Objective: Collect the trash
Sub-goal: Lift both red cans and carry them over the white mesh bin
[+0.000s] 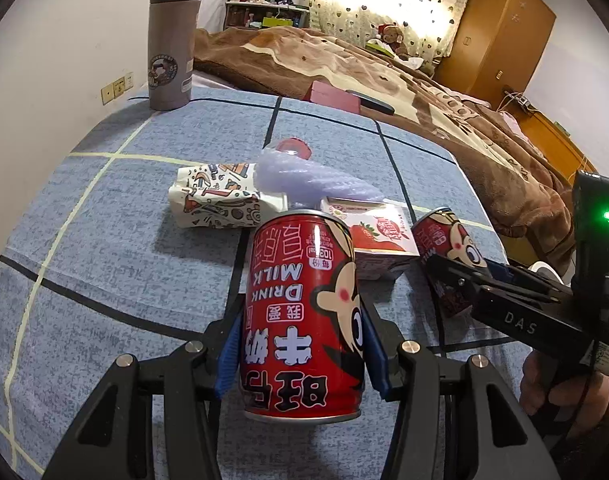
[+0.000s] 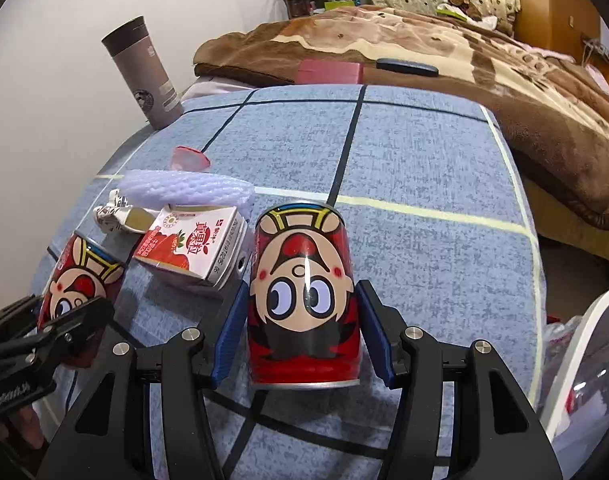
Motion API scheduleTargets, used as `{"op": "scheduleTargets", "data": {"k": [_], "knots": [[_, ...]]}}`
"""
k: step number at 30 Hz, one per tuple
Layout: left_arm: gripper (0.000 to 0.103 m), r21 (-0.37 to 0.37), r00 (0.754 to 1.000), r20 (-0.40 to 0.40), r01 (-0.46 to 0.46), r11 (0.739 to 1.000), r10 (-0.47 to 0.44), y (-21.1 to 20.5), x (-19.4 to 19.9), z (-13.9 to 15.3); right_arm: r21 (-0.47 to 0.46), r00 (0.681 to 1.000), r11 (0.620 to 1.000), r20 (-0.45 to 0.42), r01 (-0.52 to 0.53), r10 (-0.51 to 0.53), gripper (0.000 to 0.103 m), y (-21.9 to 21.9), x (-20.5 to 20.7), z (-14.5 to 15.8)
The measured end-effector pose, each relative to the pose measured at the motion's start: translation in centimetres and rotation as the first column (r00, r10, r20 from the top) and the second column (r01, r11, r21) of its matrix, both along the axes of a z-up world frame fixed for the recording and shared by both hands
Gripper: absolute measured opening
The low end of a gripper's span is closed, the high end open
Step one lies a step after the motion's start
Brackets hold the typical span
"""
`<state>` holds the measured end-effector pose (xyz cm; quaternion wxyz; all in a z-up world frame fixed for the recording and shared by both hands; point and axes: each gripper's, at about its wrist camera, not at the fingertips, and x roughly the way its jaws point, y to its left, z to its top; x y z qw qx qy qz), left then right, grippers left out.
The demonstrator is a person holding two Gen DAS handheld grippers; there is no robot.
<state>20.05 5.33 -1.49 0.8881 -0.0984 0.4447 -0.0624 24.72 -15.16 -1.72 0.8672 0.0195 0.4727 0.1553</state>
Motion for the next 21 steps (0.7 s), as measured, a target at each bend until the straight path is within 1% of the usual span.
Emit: {"op": "scheduleTargets", "data": {"k": [1,5,9,15,21], "knots": [[0.054,0.001,1.000,0.002,0.001,1.000,-0.001,-0.1,0.0,0.1,0.008,1.000,1.000,0.007,0.007,-0.007,0.055,-0.2,-0.2,0.0],[0.054,-0.001,1.000,0.014,0.009,1.000,-0.009,-0.6,-0.2,0.5,-0.022,0.998,0.999,0.058,0.028,-0.027,0.054,-0.6,-1.4,0.6],[0.054,0.002,0.999,0.025,0.028,1.000,-0.028,-1.5,-0.4,0.9,-0.020,0.994,0.999,0.102,0.040,-0.038,0.054,-1.0,-2.5,1.6],[0.054,0.009,0.996,0.049,0.079,0.997,-0.080,-3.6,-0.8,1.8,-0.001,0.986,0.997,0.151,0.076,-0.075,0.054,-2.3,-4.3,2.7],[0.054,0.020,0.985,0.087,0.150,0.989,-0.151,-6.7,-1.4,3.0,-0.006,0.971,0.990,0.196,0.139,-0.135,0.054,-4.5,-6.3,3.8]]}}
